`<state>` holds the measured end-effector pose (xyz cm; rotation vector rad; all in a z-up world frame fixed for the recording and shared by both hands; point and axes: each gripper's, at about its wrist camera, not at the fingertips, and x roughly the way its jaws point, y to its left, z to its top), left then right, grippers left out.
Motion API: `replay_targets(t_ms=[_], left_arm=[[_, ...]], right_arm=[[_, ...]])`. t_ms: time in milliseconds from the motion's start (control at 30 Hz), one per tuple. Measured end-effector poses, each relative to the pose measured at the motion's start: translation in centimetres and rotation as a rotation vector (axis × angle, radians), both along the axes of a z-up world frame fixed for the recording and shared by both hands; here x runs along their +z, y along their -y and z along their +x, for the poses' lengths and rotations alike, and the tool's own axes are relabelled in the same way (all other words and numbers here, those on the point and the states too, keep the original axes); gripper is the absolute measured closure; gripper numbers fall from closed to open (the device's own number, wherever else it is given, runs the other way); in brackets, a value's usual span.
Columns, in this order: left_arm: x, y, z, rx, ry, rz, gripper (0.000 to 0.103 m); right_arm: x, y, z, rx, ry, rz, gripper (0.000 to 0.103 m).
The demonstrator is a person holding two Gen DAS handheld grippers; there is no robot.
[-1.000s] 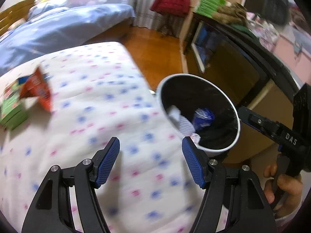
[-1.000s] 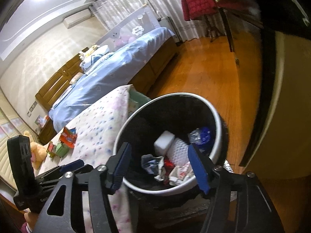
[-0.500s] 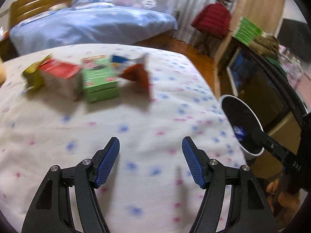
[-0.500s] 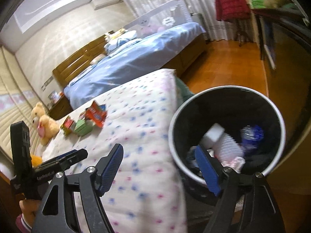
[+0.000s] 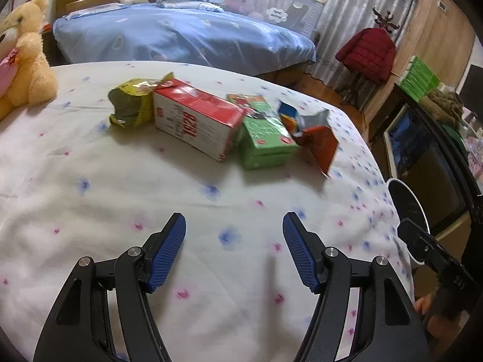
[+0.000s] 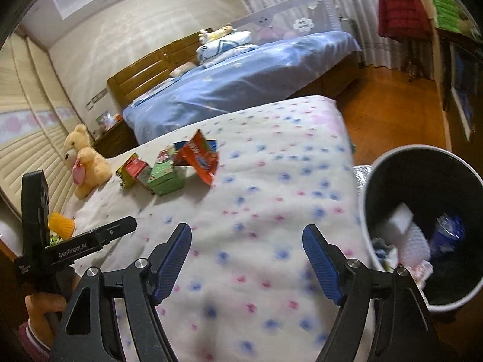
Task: Collect trash
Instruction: 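Move both open tools back over the bed toward the cartons, then grasp the orange snack bag with the right tool while the left tool grasps the red juice carton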
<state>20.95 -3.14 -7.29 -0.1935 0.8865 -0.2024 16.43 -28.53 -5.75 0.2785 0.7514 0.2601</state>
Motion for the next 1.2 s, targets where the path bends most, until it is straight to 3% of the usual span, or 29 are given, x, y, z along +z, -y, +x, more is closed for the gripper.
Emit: replay_targets(t_ms=[600,900,1200], left_arm=[[-0.4,-2.1,6.8,0.100,0.001,0.037,0.035],[-0.6,-7.7,4.5,0.222,0.002,0.055,0.035],[-0.3,-4.6,5.0,0.118,0.000,0.014,0.032]], right_arm=[[-0.5,-5.4,6.5,0.098,-0.015,-0.033,0.026],[-0.5,-6.8,7.8,0.127,-0.004,-0.039,0.026],[-0.6,-6.7,9.4,0.109,-0.009,-0.035,0.033]])
